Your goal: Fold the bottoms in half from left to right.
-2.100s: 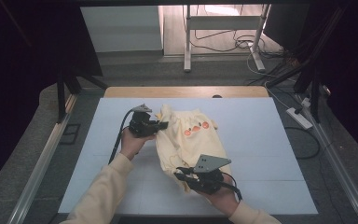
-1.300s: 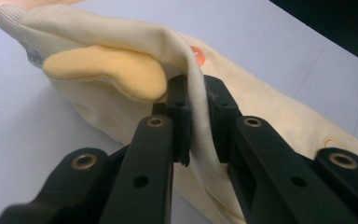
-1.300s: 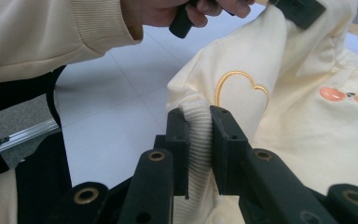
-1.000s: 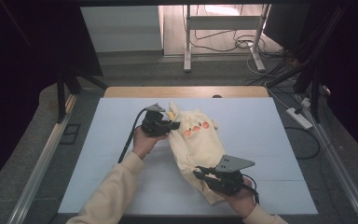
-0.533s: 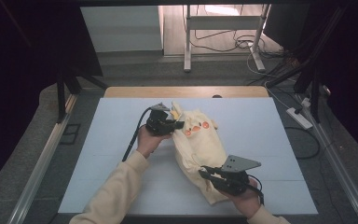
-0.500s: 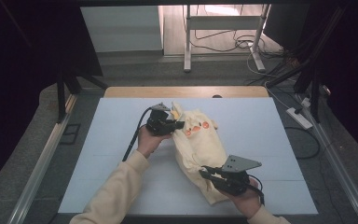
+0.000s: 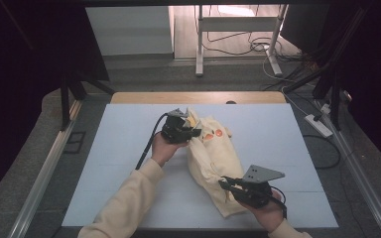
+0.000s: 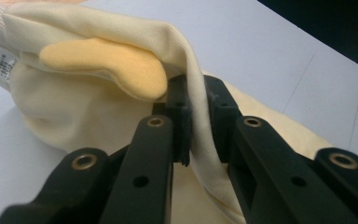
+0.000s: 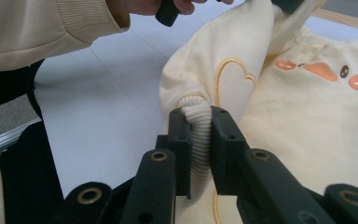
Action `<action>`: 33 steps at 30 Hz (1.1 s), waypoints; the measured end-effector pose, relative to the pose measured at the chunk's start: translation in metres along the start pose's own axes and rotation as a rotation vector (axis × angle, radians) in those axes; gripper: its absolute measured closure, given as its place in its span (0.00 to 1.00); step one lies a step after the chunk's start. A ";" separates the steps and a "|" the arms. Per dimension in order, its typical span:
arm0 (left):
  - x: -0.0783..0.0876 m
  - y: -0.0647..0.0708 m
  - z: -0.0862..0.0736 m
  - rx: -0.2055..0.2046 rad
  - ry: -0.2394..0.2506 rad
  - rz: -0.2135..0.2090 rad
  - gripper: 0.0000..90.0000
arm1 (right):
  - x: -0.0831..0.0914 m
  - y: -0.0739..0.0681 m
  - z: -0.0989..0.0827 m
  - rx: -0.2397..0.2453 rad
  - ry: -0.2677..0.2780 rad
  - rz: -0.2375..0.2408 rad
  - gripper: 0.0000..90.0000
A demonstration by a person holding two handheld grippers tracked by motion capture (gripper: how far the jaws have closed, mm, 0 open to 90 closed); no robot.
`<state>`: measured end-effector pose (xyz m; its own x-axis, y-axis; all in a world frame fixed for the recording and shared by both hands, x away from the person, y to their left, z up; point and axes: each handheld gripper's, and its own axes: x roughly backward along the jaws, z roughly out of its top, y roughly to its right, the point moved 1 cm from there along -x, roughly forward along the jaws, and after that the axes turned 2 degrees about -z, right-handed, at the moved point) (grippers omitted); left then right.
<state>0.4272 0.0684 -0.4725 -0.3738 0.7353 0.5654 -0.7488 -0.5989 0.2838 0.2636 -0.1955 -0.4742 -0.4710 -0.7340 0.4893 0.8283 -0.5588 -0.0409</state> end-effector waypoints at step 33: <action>-0.023 0.010 0.009 -0.003 -0.025 -0.036 0.90 | 0.017 0.004 -0.011 -0.016 -0.024 -0.045 0.90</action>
<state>0.4330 0.0423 -0.4759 -0.3327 0.7480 0.5743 -0.7629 -0.5715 0.3024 0.2558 -0.2148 -0.4757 -0.4997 -0.6987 0.5120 0.8015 -0.5971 -0.0326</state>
